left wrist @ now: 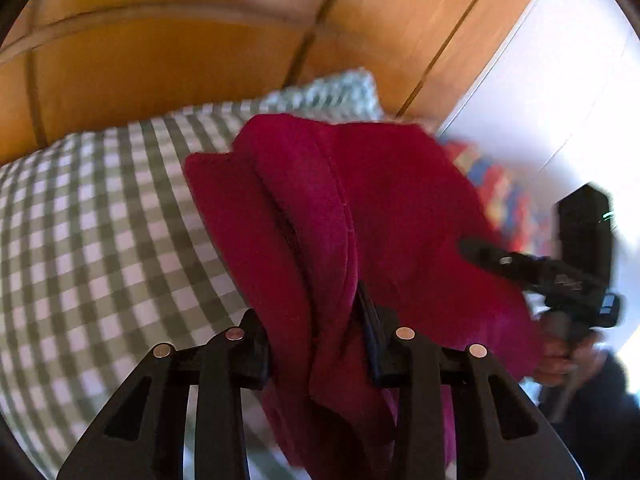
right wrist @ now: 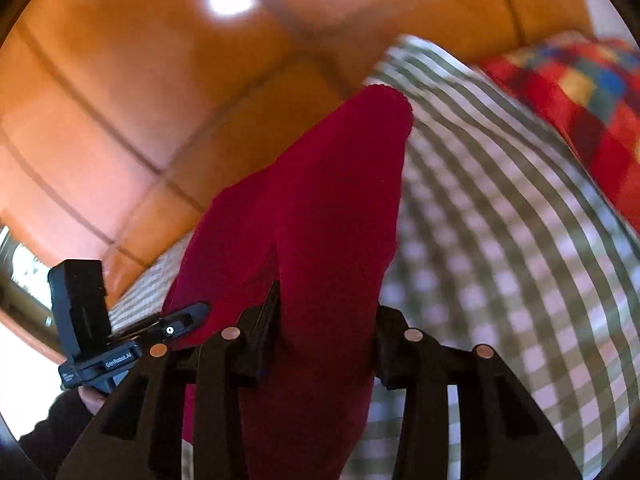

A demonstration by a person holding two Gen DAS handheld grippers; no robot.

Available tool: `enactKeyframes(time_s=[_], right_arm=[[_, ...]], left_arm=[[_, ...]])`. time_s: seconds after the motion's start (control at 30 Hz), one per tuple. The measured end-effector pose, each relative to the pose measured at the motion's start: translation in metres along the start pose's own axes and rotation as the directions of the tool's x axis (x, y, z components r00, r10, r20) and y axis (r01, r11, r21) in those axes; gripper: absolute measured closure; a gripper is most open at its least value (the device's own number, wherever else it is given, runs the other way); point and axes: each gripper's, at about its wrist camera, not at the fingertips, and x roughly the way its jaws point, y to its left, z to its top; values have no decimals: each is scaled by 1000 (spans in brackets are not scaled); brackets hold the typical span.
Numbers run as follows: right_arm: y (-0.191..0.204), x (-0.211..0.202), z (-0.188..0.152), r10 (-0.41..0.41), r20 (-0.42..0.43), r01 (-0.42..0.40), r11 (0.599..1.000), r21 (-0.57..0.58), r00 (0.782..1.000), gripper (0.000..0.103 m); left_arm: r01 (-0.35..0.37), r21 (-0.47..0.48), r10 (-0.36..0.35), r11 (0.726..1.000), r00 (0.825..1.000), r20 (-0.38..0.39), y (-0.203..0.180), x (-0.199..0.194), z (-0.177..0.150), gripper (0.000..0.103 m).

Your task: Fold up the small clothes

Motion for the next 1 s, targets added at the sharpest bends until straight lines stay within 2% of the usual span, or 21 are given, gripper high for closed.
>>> enactKeyframes(time_s=[0.03, 0.07, 0.13, 0.2, 0.3, 0.37, 0.43, 0.5, 0.57, 0.73, 0.93, 1.0], right_arm=[[-5, 12, -7, -43, -21, 44, 999, 7, 999, 64], [-10, 17, -13, -47, -14, 48, 999, 17, 999, 63], [-20, 17, -18, -15, 7, 14, 998, 60, 1000, 60], [-19, 14, -16, -28, 11, 27, 998, 57, 1000, 56], [-5, -5, -13, -108, 45, 108, 994, 2, 993, 41], [6, -15, -10, -141, 72, 143, 990, -19, 987, 39], [16, -24, -13, -180, 112, 186, 981, -49, 977, 33], [23, -32, -17, -221, 145, 233, 970, -73, 964, 29], [35, -44, -25, -247, 192, 269, 958, -99, 950, 29], [64, -60, -48, -216, 233, 254, 955, -152, 948, 29], [81, -49, -80, -206, 183, 240, 951, -192, 961, 29], [77, -37, -84, -232, 155, 259, 948, -186, 960, 29]], left_arm=[[-19, 8, 19, 1000, 1000, -7, -2, 8, 0, 64], [-30, 16, 30, 999, 1000, 5, -4, 13, -2, 60], [-26, -12, 26, 1000, 1000, 12, -3, 16, -3, 57], [-25, -42, 26, 999, 1000, 16, -3, 11, -5, 56], [-81, -48, 83, 996, 996, 43, -6, -12, -10, 53], [-112, -50, 115, 992, 991, 70, -8, -24, -13, 52], [-133, -41, 137, 990, 986, 100, -15, -36, -18, 52], [-179, -20, 180, 984, 975, 133, -22, -48, -26, 50], [-209, -4, 208, 978, 966, 155, -27, -62, -35, 49], [-230, -43, 234, 972, 953, 191, -34, -86, -51, 49], [-265, -55, 271, 963, 932, 239, -41, -115, -71, 49], [-281, -52, 285, 958, 924, 253, -45, -121, -75, 49]])
